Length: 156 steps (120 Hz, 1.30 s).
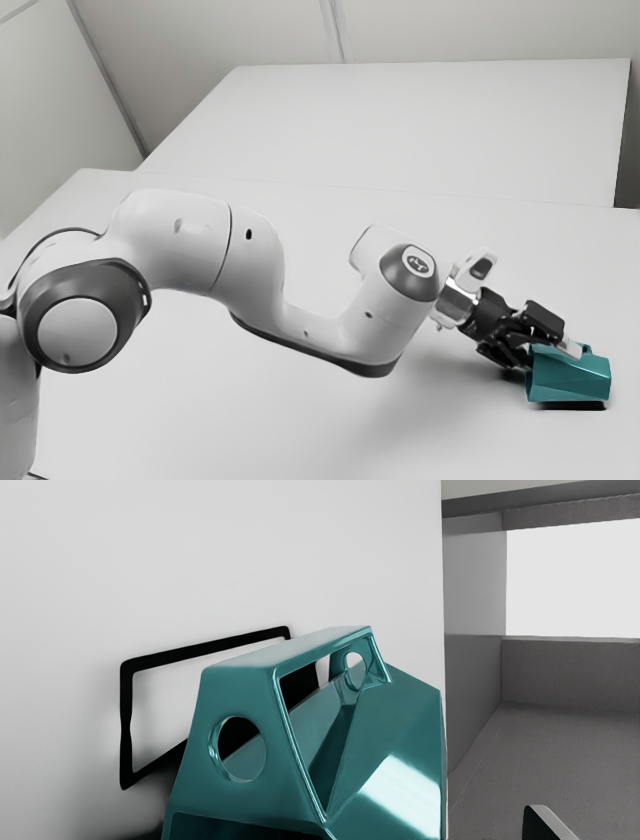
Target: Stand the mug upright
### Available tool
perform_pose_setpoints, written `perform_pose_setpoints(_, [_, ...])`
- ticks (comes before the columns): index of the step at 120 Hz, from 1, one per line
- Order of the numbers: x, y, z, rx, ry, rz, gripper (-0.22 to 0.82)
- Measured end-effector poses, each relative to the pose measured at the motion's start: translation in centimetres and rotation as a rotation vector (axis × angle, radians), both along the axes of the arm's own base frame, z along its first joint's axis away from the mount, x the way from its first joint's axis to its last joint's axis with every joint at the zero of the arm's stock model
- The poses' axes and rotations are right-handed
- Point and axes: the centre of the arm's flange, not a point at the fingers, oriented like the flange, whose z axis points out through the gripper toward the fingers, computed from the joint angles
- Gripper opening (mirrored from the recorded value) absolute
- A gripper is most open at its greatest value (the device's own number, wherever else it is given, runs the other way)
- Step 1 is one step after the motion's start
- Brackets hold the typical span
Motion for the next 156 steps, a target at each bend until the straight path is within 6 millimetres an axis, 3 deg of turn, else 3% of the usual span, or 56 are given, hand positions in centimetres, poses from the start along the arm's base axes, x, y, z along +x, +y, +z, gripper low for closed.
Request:
perform_pose_setpoints(56, [0.0, -0.2, 0.9, -0.040, -0.098, -0.061, -0.02])
perform_pose_setpoints(76, [0.1, -0.2, 1.6, -0.043, -0.144, -0.080, -0.12])
perform_pose_setpoints(99, [0.7, 0.3, 5.6, -0.034, -0.261, -0.101, -0.16])
perform_pose_setpoints(112, [0.9, 1.8, 8.0, 0.005, -0.342, -0.122, -0.17])
perform_pose_setpoints(127, [2.0, 5.2, 10.3, 0.143, -0.474, -0.209, -0.17])
perform_pose_setpoints(156, [4.7, 14.3, 15.0, 0.504, -0.567, -0.358, -0.18])
